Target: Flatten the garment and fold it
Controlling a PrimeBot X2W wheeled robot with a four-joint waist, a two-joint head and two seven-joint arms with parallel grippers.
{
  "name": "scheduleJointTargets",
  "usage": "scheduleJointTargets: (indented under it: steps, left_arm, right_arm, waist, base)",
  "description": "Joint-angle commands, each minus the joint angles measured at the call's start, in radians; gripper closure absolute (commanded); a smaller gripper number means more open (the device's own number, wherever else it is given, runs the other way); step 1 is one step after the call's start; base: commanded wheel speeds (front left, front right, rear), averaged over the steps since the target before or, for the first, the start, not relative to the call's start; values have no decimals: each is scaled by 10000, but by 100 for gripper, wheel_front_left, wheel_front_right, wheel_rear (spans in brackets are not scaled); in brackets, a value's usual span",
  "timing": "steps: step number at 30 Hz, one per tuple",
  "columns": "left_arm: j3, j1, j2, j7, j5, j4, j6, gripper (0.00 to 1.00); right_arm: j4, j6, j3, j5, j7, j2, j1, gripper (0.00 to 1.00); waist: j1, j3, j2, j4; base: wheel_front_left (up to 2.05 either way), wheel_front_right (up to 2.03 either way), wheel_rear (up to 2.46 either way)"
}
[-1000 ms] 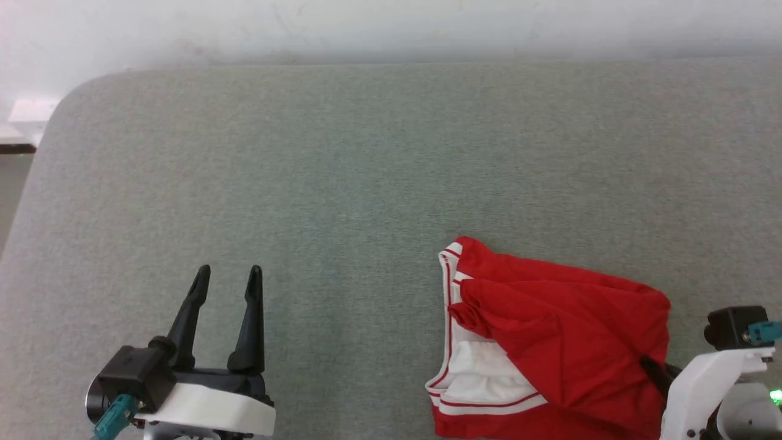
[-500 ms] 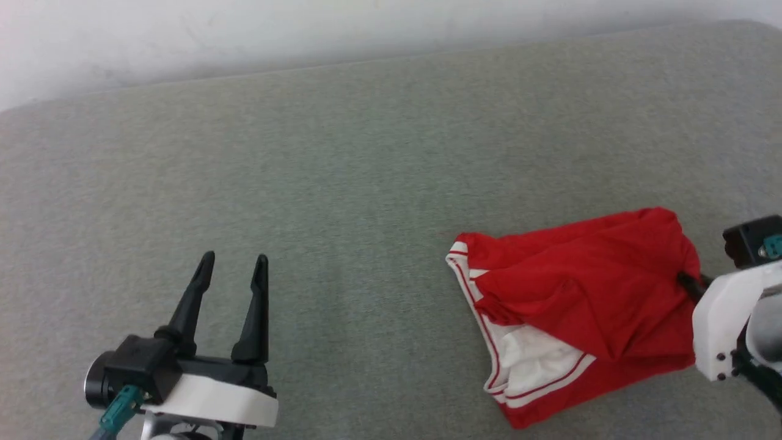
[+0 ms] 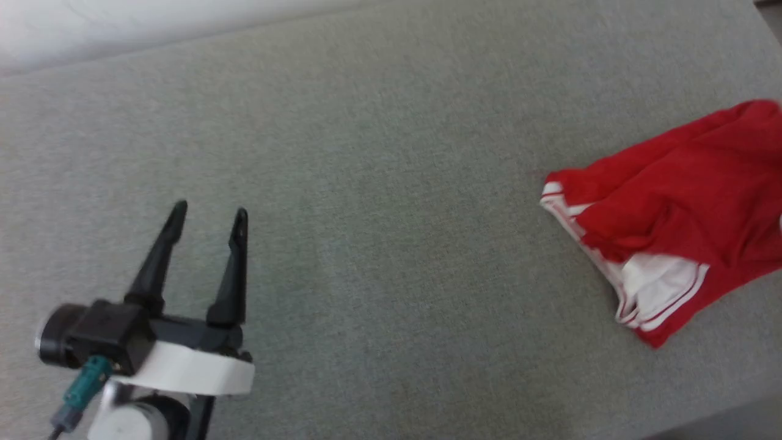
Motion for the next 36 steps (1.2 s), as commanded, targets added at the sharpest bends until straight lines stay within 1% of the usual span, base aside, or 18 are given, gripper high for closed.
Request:
scheduleJointTargets:
  steps: [1, 8, 14, 20, 22, 29, 34, 35, 36]
  left_arm:
    - [64, -242, 137, 83, 108, -143, 70, 0]
    - [356, -769, 719, 693, 475, -994, 163, 0]
    - [495, -1041, 1142, 1215, 784, -1686, 209, 0]
    - [637, -1254, 1488, 1581, 1017, -2165, 222, 0]
    - [695, -1306, 1591, 1684, 1085, -2320, 234, 0]
    - [761, -1539, 1799, 1895, 1242, -2699, 238, 0]
    - [781, -1511, 1847, 2000, 1332, -2855, 317, 0]
    - [792, -1494, 1853, 2008, 1337, -2868, 334, 0]
    - [801, -1483, 1857, 2007, 1336, -2874, 345, 0]
  right_arm:
    - [130, -11, -74, -124, -117, -88, -242, 100]
    - [1184, -11, -256, -832, -847, -649, -1235, 100]
    - [1820, -11, -387, -1604, -1539, -826, -1974, 100]
    - [2784, -11, -658, -2117, -2269, -887, -2646, 100]
    - [3084, -11, -806, -2257, -2444, -798, -2791, 100]
    - [4111, -11, -1412, -2543, -3073, -93, -2969, 100]
    - [4680, -11, -1804, -2938, -3509, 153, -3138, 100]
    - [4764, -11, -1907, -3037, -3618, 184, -3187, 92]
    - [4838, -11, -1923, -3150, -3725, 207, -3217, 22]
  waist:
    - [-1, 804, 0, -579]
    - [-1, 1780, 0, -947]
    - [-1, 2639, 0, -1227]
    - [-1, 3294, 0, -1373]
    - [-1, 3439, 0, -1406]
    - [-1, 3817, 0, -1397]
    - [-1, 3964, 0, -1333]
    - [-1, 3987, 0, -1321]
    - [-1, 4001, 0, -1310]
  base:
    - [0, 0, 0]
    - [0, 0, 0]
    - [0, 0, 0]
    - [0, 0, 0]
    - [0, 0, 0]
    - [0, 0, 0]
    - [0, 0, 0]
    - [0, 0, 0]
    - [0, 0, 0]
